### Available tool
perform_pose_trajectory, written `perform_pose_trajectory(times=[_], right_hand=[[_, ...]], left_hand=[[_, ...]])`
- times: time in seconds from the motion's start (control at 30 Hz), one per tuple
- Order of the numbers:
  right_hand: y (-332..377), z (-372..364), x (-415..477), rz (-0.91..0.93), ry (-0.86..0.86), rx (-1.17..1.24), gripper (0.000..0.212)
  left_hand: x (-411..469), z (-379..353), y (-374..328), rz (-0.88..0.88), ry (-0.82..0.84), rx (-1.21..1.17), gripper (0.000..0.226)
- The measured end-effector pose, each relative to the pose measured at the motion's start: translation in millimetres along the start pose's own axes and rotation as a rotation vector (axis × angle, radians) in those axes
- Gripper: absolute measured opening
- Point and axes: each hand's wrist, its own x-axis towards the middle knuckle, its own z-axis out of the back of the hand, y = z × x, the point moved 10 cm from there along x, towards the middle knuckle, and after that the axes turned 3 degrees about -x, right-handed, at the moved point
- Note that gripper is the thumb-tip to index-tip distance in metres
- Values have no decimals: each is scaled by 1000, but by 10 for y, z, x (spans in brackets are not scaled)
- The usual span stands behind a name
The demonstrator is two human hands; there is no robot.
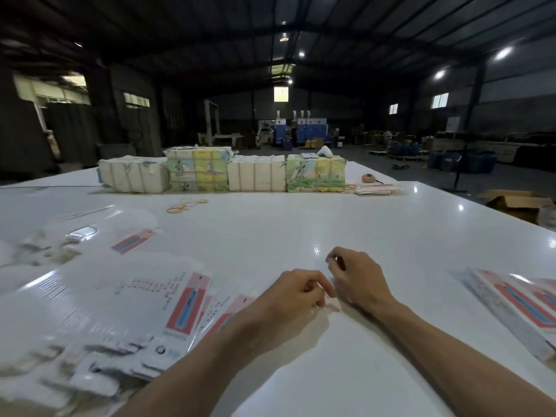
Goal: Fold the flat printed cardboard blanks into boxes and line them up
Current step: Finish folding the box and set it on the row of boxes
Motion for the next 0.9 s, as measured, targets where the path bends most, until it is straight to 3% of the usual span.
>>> perform_pose_trajectory(times=[0.07, 0.17, 0.27, 0.37, 0.57, 0.9], right_hand=[[-80, 8, 14, -27, 1, 63, 17], [-140, -5, 16, -65, 12, 213, 19], [-140, -1, 35, -62, 10, 234, 20], [-156, -10, 53, -65, 5, 244, 19], [-113, -12, 43, -28, 18, 261, 22], [-101, 2, 24, -2, 20, 283, 21]], left_hand=[[4, 175, -38, 46, -49, 102, 25], [-80, 717, 79, 230, -171, 517, 19], [-413, 1310, 324, 581, -215, 839, 49], [-741, 1674, 532, 839, -220, 953, 82], [-867, 1803, 676, 847, -210, 953, 72], [-860, 1912, 720, 894, -177, 871, 75]])
